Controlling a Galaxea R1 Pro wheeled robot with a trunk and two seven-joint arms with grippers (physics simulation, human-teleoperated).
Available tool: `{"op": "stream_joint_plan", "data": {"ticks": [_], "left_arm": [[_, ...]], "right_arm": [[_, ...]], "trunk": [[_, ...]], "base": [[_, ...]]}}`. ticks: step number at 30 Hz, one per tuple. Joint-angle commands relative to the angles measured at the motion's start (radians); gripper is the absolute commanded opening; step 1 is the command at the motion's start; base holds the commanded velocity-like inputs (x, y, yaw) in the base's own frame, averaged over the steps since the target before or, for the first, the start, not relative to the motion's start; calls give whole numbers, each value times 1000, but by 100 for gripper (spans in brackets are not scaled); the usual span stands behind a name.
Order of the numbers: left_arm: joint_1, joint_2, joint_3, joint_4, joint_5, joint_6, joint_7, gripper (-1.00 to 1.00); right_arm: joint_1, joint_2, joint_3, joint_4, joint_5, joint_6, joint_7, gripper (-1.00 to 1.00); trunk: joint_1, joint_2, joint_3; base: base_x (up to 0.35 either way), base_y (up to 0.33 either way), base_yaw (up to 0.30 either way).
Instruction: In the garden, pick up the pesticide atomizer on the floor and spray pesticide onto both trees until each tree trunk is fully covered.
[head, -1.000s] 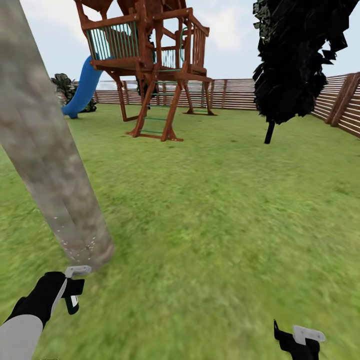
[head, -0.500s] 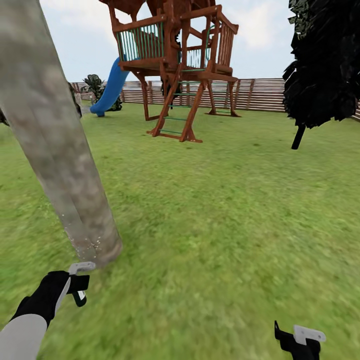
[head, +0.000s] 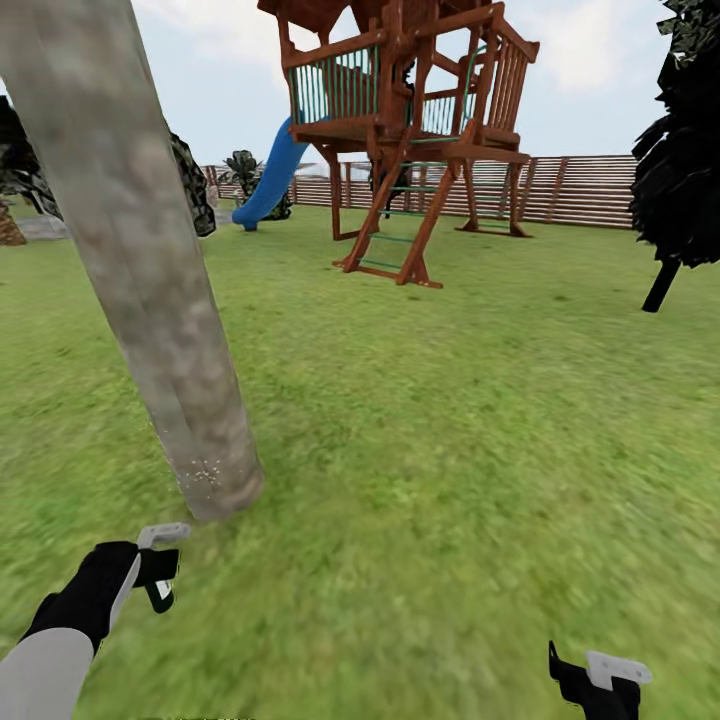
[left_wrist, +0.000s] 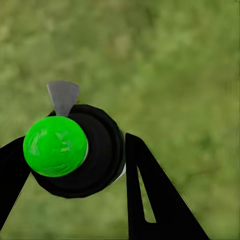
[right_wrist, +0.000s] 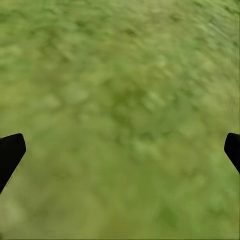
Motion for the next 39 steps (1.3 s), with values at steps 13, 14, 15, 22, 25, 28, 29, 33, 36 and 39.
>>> {"op": "stream_joint_plan", "data": {"ticks": [13, 14, 15, 22, 25, 28, 29, 33, 36, 39], "left_arm": [[-135, 18, -24, -68, -12, 116, -55, -100], [-138, 27, -40, -73, -13, 123, -108, -100], [-138, 38, -45, -76, -17, 125, -153, -100], [-124, 123, -55, -111, -87, 127, -258, -100], [-122, 119, -53, -113, -87, 126, -259, -100], [-122, 112, -101, -117, -87, 127, -257, -100], [-122, 112, -112, -137, -87, 128, -257, -100], [-106, 115, -109, -228, -85, 127, -259, -100], [-93, 115, -109, -229, -85, 127, -259, -100], [-49, 118, -107, -225, -84, 124, -259, -100]], "right_arm": [[-1, -1, -8, 0, 9, -4, 1, 100], [-1, -2, -8, 0, 9, -4, 1, 100], [-1, -2, -8, 0, 9, -4, 1, 100], [-1, -2, -8, 0, 9, -4, 1, 100], [-1, -2, -8, 0, 9, -4, 1, 100], [-1, -2, -8, 0, 9, -4, 1, 100], [-1, -2, -8, 0, 9, -4, 1, 100], [-1, 0, -8, 0, 9, -4, 1, 100], [-1, 0, -8, 0, 9, -4, 0, 100], [-1, 0, -8, 0, 9, -4, 0, 100]], "trunk": [[0, 0, -1], [0, 0, -1], [0, 0, -1], [0, 0, -1], [0, 0, -1], [0, 0, -1], [0, 0, -1], [0, 0, -1], [0, 0, -1], [0, 0, -1]], "base": [[4, -2, 43], [0, 0, 0], [0, 0, 0], [0, 0, 27], [84, -72, 198], [214, -183, 30], [235, -185, 3], [239, -183, 20], [239, -182, 191], [197, -206, 243]]}}
